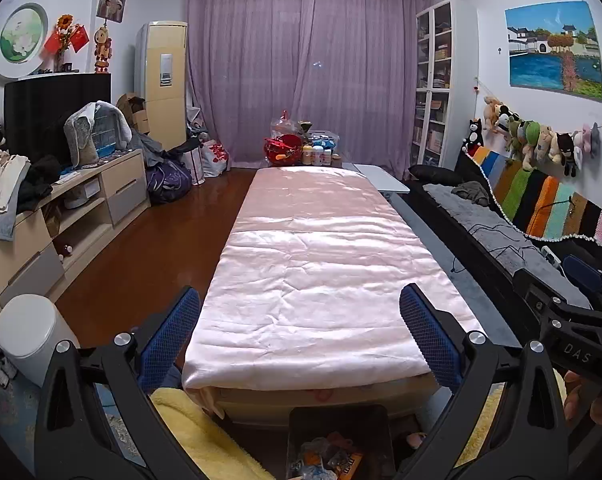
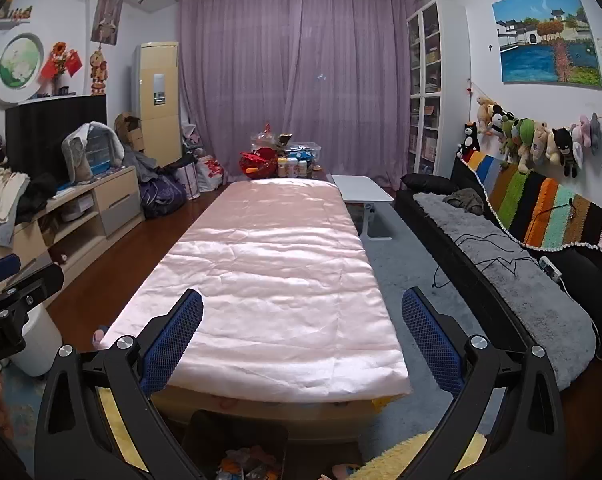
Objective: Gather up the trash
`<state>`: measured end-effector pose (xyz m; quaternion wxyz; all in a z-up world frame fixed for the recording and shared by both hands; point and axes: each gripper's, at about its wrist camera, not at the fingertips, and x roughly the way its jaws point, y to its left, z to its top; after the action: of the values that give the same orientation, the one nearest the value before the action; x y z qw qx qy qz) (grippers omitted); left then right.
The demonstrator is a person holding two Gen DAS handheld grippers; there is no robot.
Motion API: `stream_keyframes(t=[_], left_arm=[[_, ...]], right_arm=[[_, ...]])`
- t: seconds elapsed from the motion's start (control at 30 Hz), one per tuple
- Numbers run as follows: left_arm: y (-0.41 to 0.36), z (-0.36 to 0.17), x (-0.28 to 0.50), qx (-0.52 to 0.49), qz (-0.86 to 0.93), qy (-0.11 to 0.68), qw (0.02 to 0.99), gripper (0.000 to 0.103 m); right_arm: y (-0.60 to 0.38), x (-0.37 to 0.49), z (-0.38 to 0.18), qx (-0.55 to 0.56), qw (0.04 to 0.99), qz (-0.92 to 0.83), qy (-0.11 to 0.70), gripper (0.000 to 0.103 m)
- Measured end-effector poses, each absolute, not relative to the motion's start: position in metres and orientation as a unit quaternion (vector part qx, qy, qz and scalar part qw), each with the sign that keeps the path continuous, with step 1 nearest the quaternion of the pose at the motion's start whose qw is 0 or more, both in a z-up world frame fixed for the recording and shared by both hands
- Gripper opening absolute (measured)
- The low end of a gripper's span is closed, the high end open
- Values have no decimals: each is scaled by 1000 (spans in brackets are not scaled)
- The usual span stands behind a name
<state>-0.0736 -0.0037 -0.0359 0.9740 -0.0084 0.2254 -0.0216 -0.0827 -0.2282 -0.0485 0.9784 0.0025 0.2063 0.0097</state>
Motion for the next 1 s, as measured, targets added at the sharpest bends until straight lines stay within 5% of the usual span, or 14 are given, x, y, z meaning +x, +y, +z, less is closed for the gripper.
stream_keyframes(t=[1.0], left_arm=[[-3, -35, -77, -9, -21, 225, 974, 95]], right_arm=[[-225, -86, -46, 2, 979, 11, 204, 100]])
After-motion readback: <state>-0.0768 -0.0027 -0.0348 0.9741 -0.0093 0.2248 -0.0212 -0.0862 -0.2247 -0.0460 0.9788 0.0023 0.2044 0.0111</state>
